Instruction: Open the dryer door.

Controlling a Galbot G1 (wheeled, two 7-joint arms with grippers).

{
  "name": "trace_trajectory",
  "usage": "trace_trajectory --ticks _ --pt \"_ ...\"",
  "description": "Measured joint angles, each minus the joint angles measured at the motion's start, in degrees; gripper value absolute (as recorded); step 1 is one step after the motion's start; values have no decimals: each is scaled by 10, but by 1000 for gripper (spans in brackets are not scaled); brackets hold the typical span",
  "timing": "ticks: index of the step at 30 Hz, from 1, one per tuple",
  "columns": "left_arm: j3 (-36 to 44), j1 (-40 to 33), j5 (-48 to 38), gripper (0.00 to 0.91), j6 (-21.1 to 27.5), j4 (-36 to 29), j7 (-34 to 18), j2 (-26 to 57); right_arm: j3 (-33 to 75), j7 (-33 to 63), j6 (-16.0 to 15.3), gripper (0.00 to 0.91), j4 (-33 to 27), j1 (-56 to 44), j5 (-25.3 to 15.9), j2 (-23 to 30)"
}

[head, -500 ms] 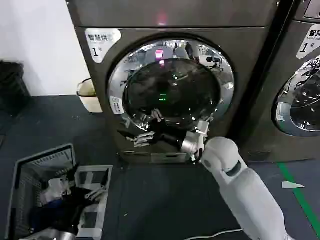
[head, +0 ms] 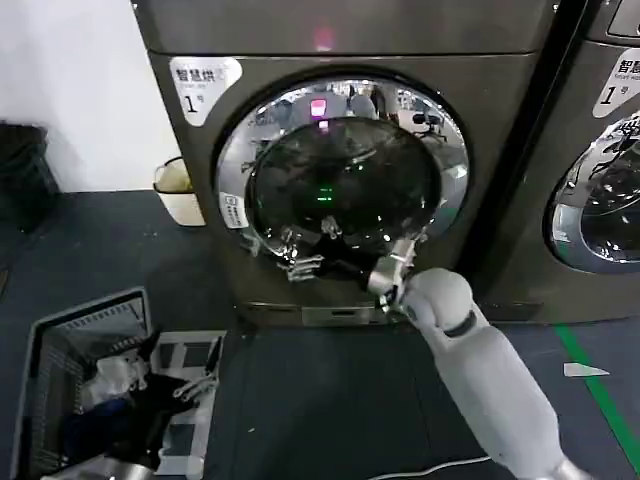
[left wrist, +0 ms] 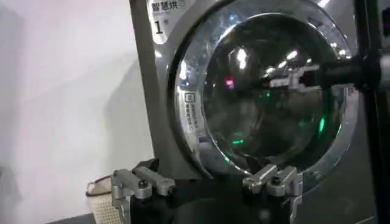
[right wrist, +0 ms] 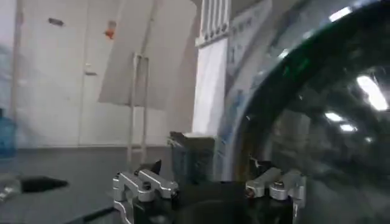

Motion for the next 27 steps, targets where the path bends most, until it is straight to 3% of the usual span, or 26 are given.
trace_trajectory --ticks 27 --pt "4 10 8 907 -10 -4 -1 0 -97 25 28 907 -158 112 -11 75"
